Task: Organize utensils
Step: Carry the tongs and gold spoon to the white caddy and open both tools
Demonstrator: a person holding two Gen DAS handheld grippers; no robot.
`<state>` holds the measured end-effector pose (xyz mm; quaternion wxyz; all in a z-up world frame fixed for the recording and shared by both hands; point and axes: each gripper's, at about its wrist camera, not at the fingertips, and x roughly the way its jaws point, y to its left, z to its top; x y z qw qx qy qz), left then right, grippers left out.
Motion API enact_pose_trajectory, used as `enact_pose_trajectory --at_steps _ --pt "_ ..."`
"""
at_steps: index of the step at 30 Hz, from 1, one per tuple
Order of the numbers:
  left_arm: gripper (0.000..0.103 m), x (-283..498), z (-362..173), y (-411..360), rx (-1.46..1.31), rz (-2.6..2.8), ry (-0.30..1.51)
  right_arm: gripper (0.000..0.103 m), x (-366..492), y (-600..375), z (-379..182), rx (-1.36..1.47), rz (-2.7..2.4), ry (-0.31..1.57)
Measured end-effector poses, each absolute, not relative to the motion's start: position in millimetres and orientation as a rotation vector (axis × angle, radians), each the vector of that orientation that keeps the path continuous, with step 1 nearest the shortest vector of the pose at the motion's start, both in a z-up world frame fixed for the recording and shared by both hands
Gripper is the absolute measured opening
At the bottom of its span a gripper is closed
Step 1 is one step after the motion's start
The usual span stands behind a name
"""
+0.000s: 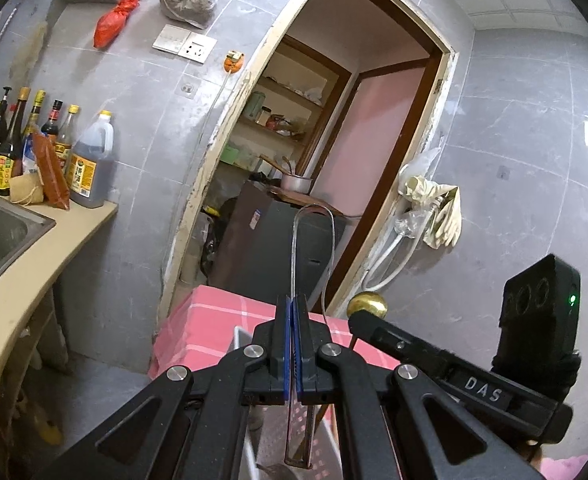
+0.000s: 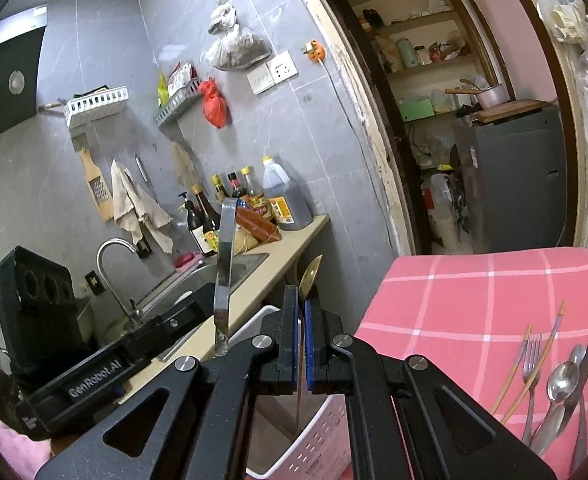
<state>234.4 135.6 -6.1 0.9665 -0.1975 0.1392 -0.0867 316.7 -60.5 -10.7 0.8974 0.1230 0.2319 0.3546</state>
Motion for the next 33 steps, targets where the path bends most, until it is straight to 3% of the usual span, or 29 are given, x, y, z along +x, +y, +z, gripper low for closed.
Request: enact_pose_trajectory --at_steps 15,20,26,33 --pt "0.003 226.9 -22.8 137.8 -0.368 -0.161 0.346 0.004 313.8 -54.5 -23.3 0.229 0.731 0.543" --pt "0.003 221.5 -24.5 142.1 -0.387 -0.165 0.361 0.021 310.2 -58.2 -26.6 0.237 0.723 0.551" --pt "0.006 216.0 -22.1 142.6 -0.396 -0.169 0.381 0.029 303.7 -70.8 -18.7 0.254 0.685 0.528" --pt "0.027 212.5 -13.7 135.4 -0.384 -0.163 0.378 0.046 293.6 -101.8 2.5 0.262 0.597 0.474"
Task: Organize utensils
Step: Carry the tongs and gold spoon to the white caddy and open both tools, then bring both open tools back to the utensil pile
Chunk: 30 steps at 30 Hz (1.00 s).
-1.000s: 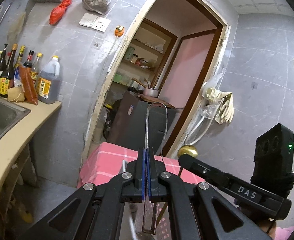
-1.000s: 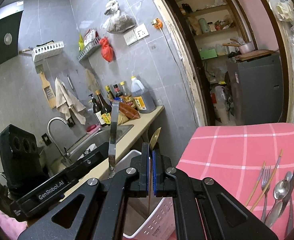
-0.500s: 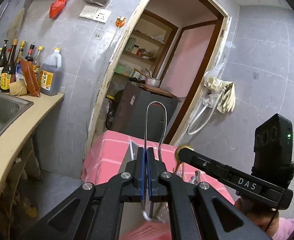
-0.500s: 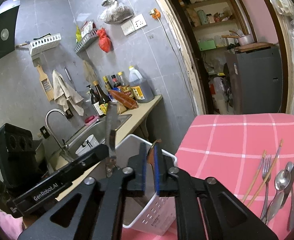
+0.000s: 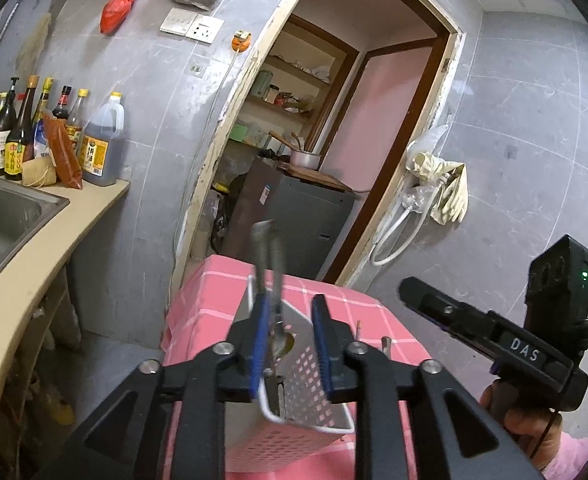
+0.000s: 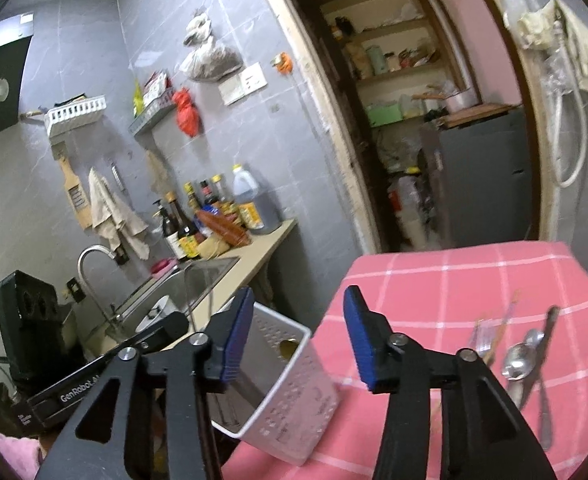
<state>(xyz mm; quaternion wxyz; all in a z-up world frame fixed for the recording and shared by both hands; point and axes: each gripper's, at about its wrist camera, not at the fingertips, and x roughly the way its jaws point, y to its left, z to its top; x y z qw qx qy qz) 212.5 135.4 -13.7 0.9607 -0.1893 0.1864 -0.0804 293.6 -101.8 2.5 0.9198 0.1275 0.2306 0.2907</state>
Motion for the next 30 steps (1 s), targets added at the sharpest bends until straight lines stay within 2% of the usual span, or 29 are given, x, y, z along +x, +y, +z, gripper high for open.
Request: enact_pose_trajectory --at_steps 3,5,7,13,22,30 --pt "0.043 210.0 -7.1 128.4 -0.372 -0.154 0.364 0.055 287.4 -119.1 11.6 0.260 0.547 0.445" --pt "0.050 209.0 -2.6 120.9 -0.361 -0.154 0.355 0.060 282.8 -131.8 16.3 0.256 0.511 0.425" --pt "0.062 209.6 1.5 110.0 -0.337 -0.150 0.353 0.066 278.5 -145.0 20.4 0.252 0.471 0.407" --pt "0.085 209.7 9.6 74.8 -0.286 -0.157 0.338 0.081 264.4 -186.6 26.6 0.236 0.351 0.360" --pt "0.101 211.4 10.4 16.8 -0.205 -0.156 0.326 0.098 244.7 -243.2 24.0 0.169 0.215 0.335" --pt "0.102 220.1 -0.6 -30.3 -0.140 -0.173 0.359 0.101 238.7 -284.5 8.2 0.112 0.138 0.367"
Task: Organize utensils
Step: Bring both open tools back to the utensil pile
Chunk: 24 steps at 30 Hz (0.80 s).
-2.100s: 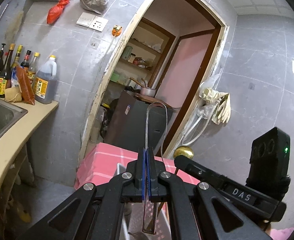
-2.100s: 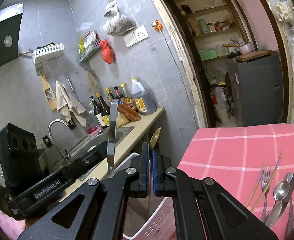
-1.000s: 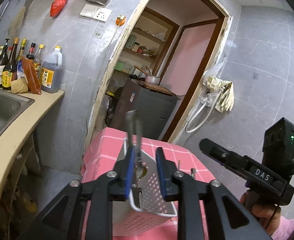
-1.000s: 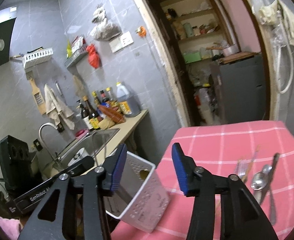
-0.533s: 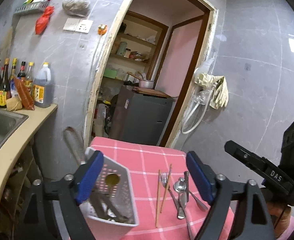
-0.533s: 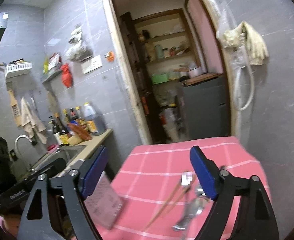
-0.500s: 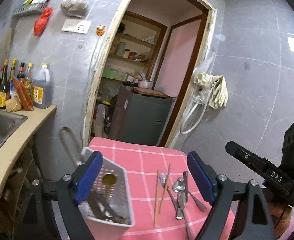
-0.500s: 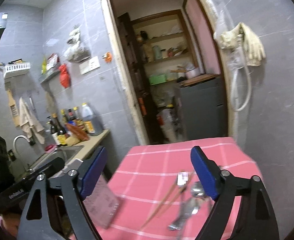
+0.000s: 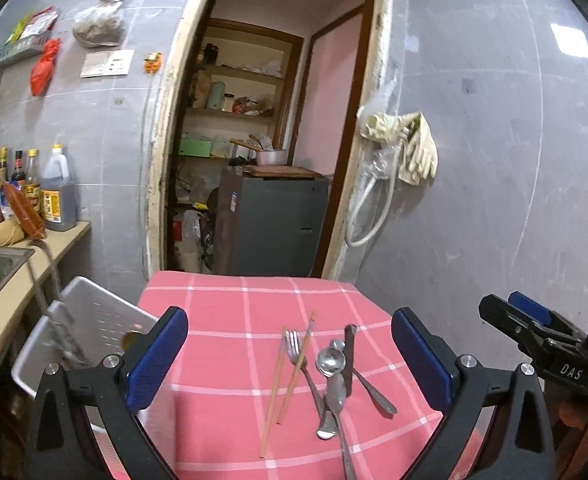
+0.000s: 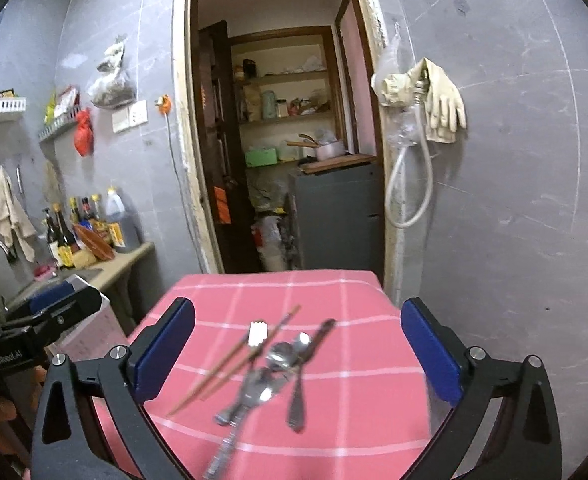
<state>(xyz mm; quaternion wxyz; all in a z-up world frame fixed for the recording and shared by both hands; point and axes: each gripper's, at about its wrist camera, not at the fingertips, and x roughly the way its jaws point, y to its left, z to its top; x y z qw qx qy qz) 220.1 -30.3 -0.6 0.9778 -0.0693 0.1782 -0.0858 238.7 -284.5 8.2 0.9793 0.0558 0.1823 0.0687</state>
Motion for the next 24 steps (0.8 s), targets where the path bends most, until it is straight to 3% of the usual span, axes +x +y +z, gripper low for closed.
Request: enact_pose_trajectory --at_steps 24 --pt "0.102 299.9 -96.8 -86.8 -0.158 -0.206 0.598 0.101 323.6 -343.4 -106.3 0.230 0.260 0.553"
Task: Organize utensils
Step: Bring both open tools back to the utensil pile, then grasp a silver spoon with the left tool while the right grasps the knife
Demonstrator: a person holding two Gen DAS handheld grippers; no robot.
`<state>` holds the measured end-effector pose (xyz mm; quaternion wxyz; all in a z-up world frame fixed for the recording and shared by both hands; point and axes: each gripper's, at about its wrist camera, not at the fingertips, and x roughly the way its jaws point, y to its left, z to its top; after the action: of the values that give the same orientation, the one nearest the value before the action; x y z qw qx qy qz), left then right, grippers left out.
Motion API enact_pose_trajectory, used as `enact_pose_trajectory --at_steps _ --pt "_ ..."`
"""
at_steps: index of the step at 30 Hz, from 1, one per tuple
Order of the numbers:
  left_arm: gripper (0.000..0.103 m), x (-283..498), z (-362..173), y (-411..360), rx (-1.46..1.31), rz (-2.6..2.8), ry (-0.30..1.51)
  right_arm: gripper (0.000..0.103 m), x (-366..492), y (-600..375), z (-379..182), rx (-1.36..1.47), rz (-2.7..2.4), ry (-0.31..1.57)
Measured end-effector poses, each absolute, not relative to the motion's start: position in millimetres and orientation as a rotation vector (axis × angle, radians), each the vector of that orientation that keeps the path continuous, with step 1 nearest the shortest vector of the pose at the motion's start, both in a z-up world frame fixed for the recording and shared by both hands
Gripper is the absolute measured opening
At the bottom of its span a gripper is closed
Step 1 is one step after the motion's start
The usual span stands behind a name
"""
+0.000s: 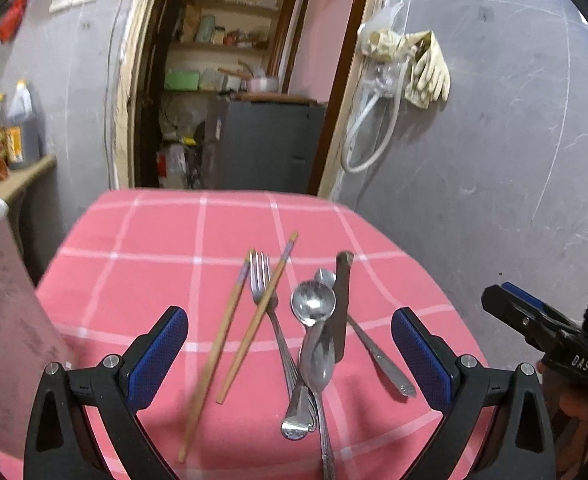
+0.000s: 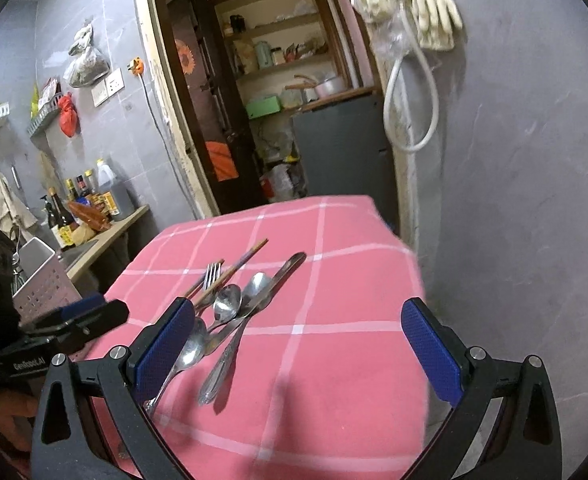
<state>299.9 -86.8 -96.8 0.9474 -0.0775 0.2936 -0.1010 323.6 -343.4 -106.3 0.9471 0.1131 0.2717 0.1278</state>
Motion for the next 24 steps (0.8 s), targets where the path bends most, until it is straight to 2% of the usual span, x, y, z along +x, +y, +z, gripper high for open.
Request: enact_pose_trajectory --at_steps 2,4,7,12,18,20,24 --pt "0.101 307.0 -103.9 -86.6 -0.177 -0.222 0.621 0.101 333.1 -341.2 -114.6 0.241 0.284 0.573" --pt "0.093 313.9 -110.5 -87.2 -0.196 -0.246 0.646 0.098 345.0 -339.0 -122.9 0.261 0.322 0.598" --pt "0.079 323.7 -120.6 -86.1 -0.230 -0.284 0.688 0.084 360.5 -333.6 -133.6 0.281 0.365 0.639" --pt "0.058 341.9 -131.5 -88.8 -0.271 -0.329 0.739 0.072 388.4 -316.4 -148.5 0.288 0.437 0.711" --pt "0.037 356.0 -141.4 -96.8 -0.283 -0.385 0.802 0.050 419.9 -297.2 -166.9 0.297 0.504 0.806" --pt "0.034 359.1 -145.0 -97.8 -0.291 -0.394 0.823 0.041 429.2 -291.9 -172.9 0.303 0.519 0.837" --pt "0.020 364.6 -152.4 -98.3 -0.310 -0.402 0.868 0.033 443.8 -283.9 -187.6 0.344 0.539 0.925"
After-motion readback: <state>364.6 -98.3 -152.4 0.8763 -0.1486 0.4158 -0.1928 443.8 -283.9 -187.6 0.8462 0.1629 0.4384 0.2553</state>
